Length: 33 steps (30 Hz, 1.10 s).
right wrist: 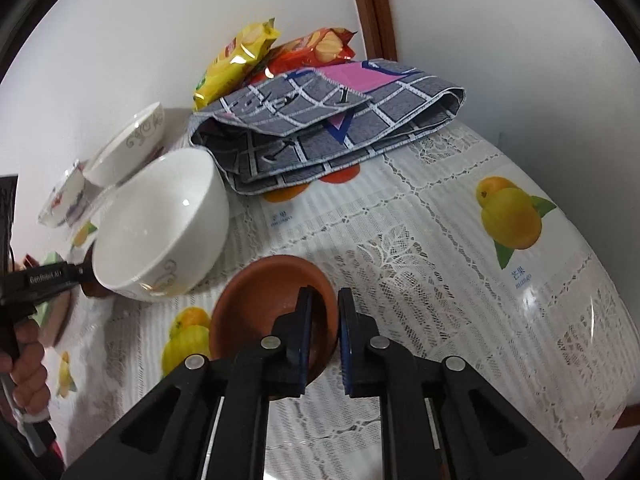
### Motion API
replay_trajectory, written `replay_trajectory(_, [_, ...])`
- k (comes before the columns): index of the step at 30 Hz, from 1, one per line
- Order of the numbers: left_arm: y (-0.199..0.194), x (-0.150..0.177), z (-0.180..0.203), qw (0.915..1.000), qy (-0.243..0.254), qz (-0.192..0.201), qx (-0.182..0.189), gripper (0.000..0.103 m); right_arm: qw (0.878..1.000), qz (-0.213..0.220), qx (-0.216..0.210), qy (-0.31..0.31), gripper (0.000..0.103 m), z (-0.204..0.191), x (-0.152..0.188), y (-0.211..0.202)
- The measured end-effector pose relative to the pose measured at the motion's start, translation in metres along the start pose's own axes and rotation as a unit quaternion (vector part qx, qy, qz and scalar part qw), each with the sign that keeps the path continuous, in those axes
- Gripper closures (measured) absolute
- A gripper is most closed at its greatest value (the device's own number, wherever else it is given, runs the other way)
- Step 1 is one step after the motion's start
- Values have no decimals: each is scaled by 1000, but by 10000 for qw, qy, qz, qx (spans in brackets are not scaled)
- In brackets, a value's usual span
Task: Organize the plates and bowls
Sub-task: 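Close the left gripper on one terracotta bowl rim while the right gripper grasps the other, then lower the right gripper's terracotta bowl into the plain white bowl while the left gripper holds its bowl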
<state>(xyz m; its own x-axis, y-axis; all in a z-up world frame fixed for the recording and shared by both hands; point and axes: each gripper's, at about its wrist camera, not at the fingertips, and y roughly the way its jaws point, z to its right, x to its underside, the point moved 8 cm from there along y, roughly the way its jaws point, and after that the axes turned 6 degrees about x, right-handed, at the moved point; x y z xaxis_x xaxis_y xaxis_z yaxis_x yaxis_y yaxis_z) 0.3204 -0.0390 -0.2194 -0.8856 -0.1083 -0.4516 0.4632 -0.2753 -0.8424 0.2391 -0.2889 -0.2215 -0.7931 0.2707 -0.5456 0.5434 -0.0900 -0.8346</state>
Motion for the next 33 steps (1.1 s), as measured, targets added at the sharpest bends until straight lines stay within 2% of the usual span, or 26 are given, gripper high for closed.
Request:
replay_trajectory(16, [-42,4,7,9997,83,177,148,95,9996,221,-64,136,92,-11,-13,-37])
replay_trajectory(25, [-74,-8,15,9988,206,395,209,95,9986,526,-56,48,92,-21,-39,-73])
replay_trajectory(33, [-98,-18,-5,9982,68,592,98,95,9979,602,-218,-77,92,-46,-59,-83])
